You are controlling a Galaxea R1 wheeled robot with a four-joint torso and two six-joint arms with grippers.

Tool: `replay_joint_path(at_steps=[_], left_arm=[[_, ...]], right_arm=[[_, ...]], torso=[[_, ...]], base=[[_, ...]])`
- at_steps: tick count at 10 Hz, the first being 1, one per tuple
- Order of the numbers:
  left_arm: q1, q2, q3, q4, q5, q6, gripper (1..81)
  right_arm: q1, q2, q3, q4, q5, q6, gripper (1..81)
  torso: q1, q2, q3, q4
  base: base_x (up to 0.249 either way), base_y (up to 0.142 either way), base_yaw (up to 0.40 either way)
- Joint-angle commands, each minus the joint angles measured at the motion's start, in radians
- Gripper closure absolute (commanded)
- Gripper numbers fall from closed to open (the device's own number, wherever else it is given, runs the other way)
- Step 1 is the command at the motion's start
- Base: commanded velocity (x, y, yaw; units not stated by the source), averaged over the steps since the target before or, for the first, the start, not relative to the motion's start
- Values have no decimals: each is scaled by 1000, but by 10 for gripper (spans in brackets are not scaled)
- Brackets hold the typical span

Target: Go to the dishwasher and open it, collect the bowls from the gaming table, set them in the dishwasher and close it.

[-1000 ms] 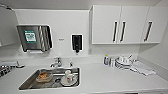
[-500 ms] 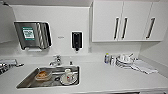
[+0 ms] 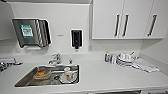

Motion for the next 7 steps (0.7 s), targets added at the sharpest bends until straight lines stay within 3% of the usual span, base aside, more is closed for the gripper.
replay_joint_path(at_steps=[1,2,3,4,7], left_arm=[[-75,-48,19,22,16,1,10],[-75,-51,21,22,15,2,10],[-75,-51,22,23,15,1,10],[-75,-54,33,25,13,2,10],[-100,-64,76,75,-40,2,10]], right_arm=[[97,-63,48,16,-37,0,10],[100,-69,62,17,-37,0,10],[107,-80,81,19,-37,-1,10],[114,-92,94,19,-37,0,10],[127,-114,118,25,-37,-1,10]], torso=[[61,-95,-88,0],[84,-130,-122,0],[106,-165,-61,0],[63,-98,-91,0],[77,-115,-107,0]], base=[[0,0,0],[0,0,0],[0,0,0],[0,0,0],[0,0,0]])
